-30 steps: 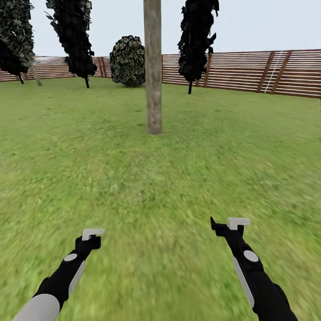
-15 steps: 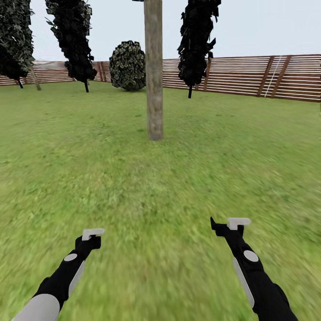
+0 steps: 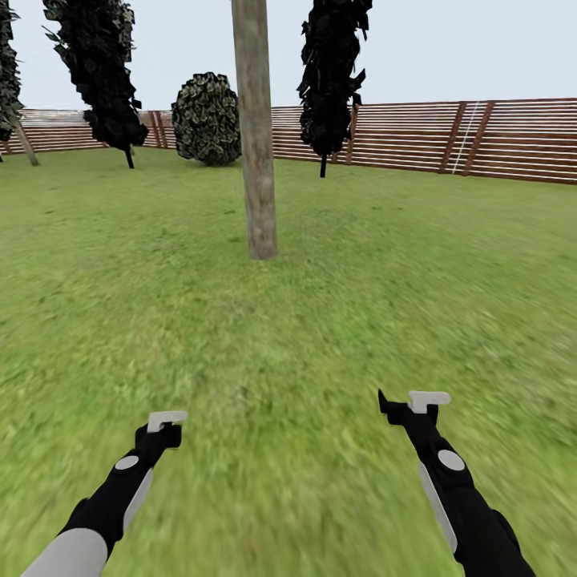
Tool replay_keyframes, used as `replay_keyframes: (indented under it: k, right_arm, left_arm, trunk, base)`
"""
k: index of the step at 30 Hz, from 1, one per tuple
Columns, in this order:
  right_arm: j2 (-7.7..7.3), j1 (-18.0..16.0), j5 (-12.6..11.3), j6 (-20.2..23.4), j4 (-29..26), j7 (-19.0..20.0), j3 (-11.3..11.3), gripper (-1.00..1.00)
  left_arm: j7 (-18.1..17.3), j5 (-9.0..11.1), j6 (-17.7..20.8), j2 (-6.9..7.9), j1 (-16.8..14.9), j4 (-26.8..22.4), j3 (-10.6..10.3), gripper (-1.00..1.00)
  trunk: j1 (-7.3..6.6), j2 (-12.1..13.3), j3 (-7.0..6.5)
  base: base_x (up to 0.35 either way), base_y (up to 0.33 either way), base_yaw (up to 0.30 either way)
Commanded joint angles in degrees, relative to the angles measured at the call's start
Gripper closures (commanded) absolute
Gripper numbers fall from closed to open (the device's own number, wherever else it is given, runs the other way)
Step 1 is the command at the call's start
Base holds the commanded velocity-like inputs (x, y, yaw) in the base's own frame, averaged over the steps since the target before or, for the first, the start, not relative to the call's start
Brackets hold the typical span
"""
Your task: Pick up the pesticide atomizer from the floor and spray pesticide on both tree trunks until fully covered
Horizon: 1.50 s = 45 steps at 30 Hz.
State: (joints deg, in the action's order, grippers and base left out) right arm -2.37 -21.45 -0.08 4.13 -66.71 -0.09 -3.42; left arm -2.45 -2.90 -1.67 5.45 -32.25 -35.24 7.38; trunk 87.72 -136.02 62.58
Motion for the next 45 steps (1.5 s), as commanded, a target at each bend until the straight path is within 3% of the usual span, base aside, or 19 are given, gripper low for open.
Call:
replay_keyframes:
  k: [1,45]
  right_arm:
    - [0.00,0.0,0.0,0.0,0.0,0.0,0.0,-1.00]
    - [0.00,0.0,0.1,0.1,0.1,0.0,0.1,-1.00]
  left_arm:
    - [0.0,0.0,0.0,0.00,0.0,0.0,0.0,1.00]
    - [0.0,0.0,0.0,0.00,0.0,0.0,0.0,1.00]
  trunk:
    - [0.00,0.0,0.00]
    - [0.00,0.0,0.00]
  base:
    - [0.336,0.078,-0.004]
    - [0.336,0.078,0.000]
